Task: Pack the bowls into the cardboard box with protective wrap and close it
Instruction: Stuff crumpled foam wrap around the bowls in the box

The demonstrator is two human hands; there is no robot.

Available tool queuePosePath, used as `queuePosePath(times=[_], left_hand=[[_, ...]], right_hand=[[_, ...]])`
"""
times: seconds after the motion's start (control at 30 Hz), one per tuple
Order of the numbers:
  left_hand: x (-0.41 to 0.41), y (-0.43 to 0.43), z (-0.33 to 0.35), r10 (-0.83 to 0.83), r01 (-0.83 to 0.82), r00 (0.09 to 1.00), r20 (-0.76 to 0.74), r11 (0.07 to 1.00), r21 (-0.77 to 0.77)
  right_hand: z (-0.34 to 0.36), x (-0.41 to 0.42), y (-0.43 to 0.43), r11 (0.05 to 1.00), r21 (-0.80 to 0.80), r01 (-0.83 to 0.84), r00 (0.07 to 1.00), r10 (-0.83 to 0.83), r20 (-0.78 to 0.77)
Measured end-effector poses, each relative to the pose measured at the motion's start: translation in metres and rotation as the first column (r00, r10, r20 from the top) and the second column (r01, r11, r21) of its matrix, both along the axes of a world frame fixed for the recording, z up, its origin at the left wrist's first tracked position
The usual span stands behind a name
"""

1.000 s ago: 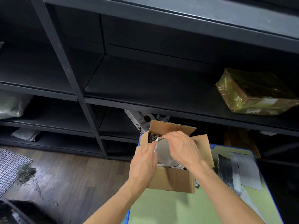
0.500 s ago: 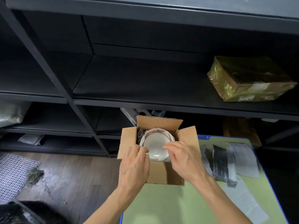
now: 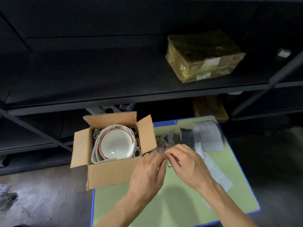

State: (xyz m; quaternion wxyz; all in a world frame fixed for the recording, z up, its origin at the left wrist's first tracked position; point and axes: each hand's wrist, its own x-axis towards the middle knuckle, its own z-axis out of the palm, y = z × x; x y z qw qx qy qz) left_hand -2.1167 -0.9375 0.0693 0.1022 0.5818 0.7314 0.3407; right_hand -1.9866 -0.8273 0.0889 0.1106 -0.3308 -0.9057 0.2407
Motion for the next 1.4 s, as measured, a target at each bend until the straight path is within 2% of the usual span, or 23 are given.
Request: queuePosePath(times=[0.1,0.27,0.47,0.57,0.7,0.93,1.07,1.2,1.3,1.4], left_hand=[[0.025,0.014,-0.015,-0.094,0.093,0.996,0.0,0.993,-0.065],[0.051,0.029,-0.048,-0.153,0.154,0.988,0.025,0.961,-0.231],[0.058,0.039,-0.062,-0.086,0.083,0.996,0.008,0.922,-0.378],[0.063,0.04,-0.062,-0.035,0.035,0.999,0.008,0.911,-0.411],[0.065,0.038,-0.064,0.011,-0.009,1.0,0.001,0.91,-0.415],[0.06,0.049,-0.07,0.05,-0.054,0.999,-0.02,0.93,-0.364],[0.06,0.071,-0.062,-0.012,-0.003,0.999,-0.049,0.956,-0.294],[0.06,0.094,-0.052,-0.075,0.054,0.994,-0.08,0.971,-0.235],[0.059,0.103,-0.05,-0.116,0.08,0.985,-0.124,0.962,-0.261],[0.06,0.108,-0.047,-0.216,0.13,0.95,-0.226,0.93,-0.344]], right_hand=[[-0.019,0.038,0.015,0.996,-0.008,0.094,0.992,-0.093,0.083],[-0.061,0.093,0.044,0.936,-0.129,0.327,0.928,-0.292,0.232],[-0.097,0.106,0.085,0.808,-0.248,0.534,0.812,-0.409,0.416],[-0.111,0.093,0.097,0.778,-0.22,0.589,0.76,-0.441,0.477],[-0.116,0.076,0.101,0.79,-0.161,0.592,0.741,-0.453,0.496],[-0.09,0.081,0.096,0.791,-0.261,0.553,0.817,-0.453,0.356],[-0.07,0.096,0.092,0.809,-0.308,0.501,0.856,-0.411,0.315],[-0.065,0.106,0.092,0.787,-0.386,0.482,0.868,-0.372,0.328],[-0.064,0.112,0.089,0.769,-0.457,0.447,0.885,-0.304,0.354],[-0.059,0.117,0.085,0.799,-0.46,0.388,0.903,-0.228,0.365]])
